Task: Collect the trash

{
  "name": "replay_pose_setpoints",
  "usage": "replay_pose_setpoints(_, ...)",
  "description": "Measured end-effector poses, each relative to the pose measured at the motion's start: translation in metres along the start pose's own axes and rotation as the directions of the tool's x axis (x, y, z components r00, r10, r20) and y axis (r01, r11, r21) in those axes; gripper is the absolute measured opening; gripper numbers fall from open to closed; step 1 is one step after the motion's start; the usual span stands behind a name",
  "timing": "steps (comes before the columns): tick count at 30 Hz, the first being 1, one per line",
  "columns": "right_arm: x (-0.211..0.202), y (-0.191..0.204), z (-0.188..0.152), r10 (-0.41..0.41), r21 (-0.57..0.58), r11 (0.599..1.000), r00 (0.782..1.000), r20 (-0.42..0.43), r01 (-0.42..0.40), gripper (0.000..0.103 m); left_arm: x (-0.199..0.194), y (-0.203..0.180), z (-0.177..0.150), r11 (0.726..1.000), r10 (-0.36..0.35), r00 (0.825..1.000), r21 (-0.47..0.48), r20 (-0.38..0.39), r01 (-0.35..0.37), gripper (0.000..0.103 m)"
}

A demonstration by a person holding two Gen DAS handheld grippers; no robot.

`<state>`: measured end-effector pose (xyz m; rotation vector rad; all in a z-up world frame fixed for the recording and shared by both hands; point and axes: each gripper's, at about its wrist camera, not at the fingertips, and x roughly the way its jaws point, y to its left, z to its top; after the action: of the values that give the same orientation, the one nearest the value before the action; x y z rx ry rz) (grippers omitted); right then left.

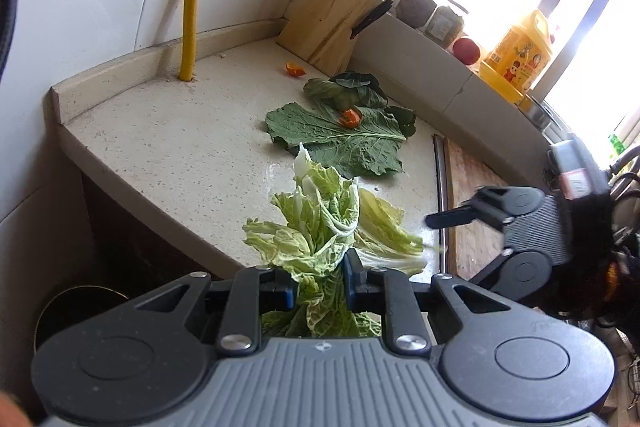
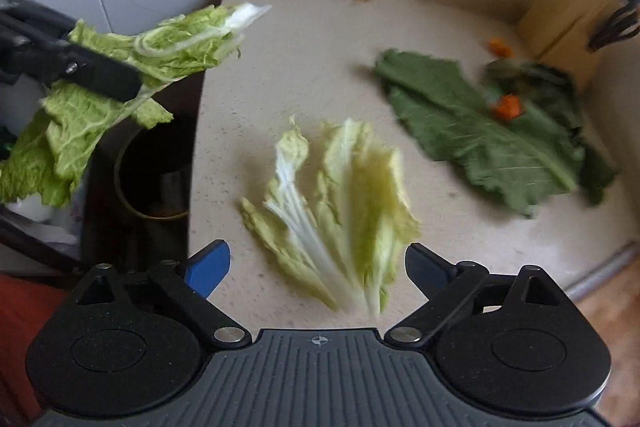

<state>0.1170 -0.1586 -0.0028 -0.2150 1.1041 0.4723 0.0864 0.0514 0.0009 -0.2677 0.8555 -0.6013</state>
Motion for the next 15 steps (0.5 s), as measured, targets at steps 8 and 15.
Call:
replay_pose_setpoints(8,0.014,-0.026,0.001,0.054,0.107,0.993,0.997,-0.050,-0.048,0.067,-0.004,0.001,-0.007,0.998,0.047,0.999,-0.049,0.011,-0.046,0.019)
replay_pose_setpoints(15,0.002,-0.026,-0.001,0.159,0.168,0.975,0.984,-0.075,-0.145,0.032,-0.005,0.001,-0.010,0.992,0.080,0.996,-0.099,0.036,-0.076,0.020)
